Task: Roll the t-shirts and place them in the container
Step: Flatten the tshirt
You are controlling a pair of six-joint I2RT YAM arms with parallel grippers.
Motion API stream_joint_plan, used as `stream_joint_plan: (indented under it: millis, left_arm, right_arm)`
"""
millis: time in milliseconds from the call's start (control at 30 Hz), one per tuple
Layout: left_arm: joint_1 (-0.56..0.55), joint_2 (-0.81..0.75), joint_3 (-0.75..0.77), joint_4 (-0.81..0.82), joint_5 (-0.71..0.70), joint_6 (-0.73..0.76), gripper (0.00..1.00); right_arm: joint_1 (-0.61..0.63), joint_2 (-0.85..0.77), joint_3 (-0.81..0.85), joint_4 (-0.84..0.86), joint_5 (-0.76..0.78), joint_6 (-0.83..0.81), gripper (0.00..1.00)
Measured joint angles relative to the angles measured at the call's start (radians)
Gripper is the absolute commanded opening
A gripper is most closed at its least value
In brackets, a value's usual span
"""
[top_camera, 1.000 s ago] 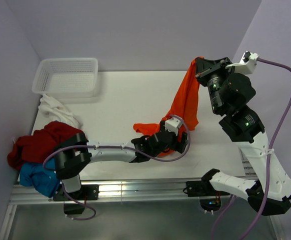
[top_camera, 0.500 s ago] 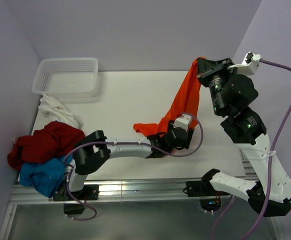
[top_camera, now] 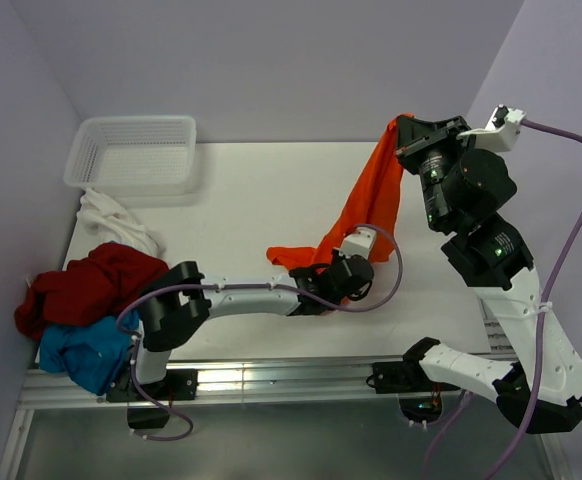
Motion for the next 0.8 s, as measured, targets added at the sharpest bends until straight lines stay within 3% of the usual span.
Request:
stream_joint_plan:
  millis: [233,400,533,700,800]
  left_arm:
    - [-0.01,-0.244,-0.026,-0.293,-0.093,-0.037,0.0]
    - [-0.002,-0.573,-0.072,-0.51,-0.254,-0.128,0.0]
    - [0.02,-0.797,-0.125,-0.594,-0.383,-0.158,0.0]
    - [0.082,-0.879,-0.12,-0.653,-0.466,-0.119,0.0]
    - [0.089,-0.878,-0.093,-0.676,-0.433,-0.043,0.0]
  right_arm:
    - [-0.013,0.009,0.0,0.0,0.037,-0.008,0.0]
    - [-0.089,0.066,0.019,-0.011,-0.034,0.005,0.0]
    - [-0.142,0.13,0.04,-0.038,-0.103,0.016,0.0]
    - [-0.185,0.152,0.042,-0.1,-0.201,0.02,0.0]
    - [-0.196,0.13,0.047,-0.12,-0.27,0.019,0.0]
